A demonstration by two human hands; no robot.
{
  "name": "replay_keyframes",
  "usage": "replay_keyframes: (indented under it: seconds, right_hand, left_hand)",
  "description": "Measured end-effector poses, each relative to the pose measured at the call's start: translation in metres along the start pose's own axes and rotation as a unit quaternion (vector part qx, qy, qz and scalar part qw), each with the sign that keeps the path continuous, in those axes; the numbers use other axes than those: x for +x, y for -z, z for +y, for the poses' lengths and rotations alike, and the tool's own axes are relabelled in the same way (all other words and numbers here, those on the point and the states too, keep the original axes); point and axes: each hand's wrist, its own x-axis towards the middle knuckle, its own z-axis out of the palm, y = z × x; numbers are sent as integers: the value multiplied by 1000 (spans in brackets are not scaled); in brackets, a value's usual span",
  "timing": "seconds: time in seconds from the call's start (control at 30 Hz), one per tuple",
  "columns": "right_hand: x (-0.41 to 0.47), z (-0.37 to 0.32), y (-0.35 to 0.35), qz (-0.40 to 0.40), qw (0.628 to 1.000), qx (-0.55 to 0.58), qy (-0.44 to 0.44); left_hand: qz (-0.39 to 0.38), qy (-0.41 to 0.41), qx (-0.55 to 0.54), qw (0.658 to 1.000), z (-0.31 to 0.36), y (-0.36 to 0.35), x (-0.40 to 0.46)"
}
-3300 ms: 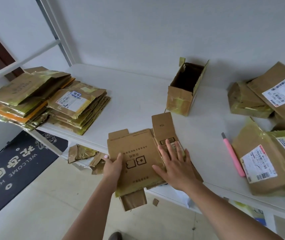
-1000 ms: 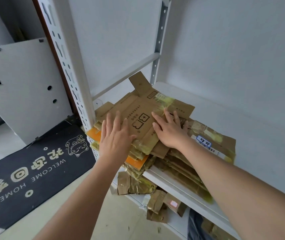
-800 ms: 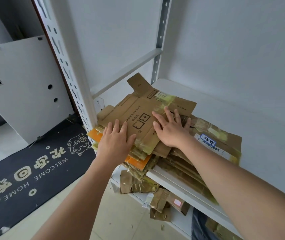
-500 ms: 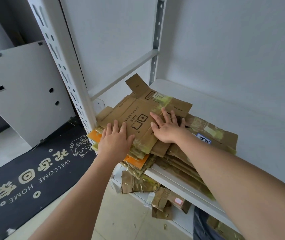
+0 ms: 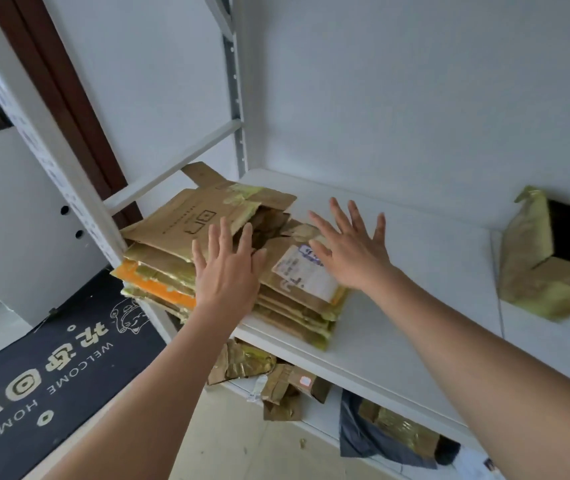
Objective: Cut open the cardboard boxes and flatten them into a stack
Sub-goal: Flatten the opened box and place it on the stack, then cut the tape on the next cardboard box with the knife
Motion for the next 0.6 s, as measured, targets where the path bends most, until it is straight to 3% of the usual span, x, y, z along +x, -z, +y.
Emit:
replay_keyframes:
  seconds: [0.33, 0.6]
  right_hand:
    - [-131, 205, 22, 13, 988, -59, -141]
    - [-166, 314, 5, 39, 977, 0, -208]
  left_hand:
    - [-76, -98, -40, 992, 210, -49, -72]
    - [-104, -121, -17, 987, 286, -75, -110]
